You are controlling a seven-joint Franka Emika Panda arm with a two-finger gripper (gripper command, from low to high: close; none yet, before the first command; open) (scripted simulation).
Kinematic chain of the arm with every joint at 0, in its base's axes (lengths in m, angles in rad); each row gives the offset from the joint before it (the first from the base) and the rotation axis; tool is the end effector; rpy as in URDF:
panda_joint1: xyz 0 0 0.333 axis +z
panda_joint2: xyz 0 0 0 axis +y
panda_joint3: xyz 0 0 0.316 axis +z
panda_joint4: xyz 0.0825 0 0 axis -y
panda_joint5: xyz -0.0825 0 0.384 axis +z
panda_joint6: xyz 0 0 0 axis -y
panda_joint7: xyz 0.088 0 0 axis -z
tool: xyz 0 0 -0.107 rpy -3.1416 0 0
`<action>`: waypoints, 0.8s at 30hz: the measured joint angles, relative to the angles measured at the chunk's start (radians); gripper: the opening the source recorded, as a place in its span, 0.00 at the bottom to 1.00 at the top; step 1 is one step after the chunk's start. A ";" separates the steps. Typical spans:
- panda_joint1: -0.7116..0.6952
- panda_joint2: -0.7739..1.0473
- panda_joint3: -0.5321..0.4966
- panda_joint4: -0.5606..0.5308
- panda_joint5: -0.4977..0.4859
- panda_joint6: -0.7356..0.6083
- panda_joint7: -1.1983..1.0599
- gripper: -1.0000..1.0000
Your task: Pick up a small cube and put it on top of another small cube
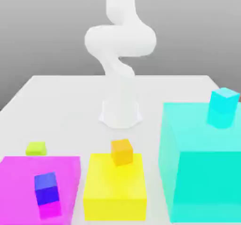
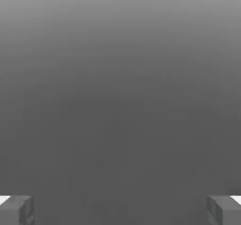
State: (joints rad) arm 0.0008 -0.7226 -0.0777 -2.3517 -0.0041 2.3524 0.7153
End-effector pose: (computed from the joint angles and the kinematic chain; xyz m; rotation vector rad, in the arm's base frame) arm 0.3767 -0.0387 0.6616 -2.5011 1.0434 -0.9473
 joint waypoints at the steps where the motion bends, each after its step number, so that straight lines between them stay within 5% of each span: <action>1: 0.000 0.037 -0.037 -0.024 -0.002 0.025 -0.041 0.50; 17: -0.080 0.634 -0.554 -0.387 0.071 0.412 -0.743 0.50; 20: -0.152 0.741 -0.593 -0.447 0.100 0.480 -0.873 0.50; 24: -0.207 0.837 -0.518 -0.442 0.245 0.540 -1.009 0.50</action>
State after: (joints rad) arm -0.2065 0.1141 -0.5956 -2.7941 0.2406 2.8923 -0.2937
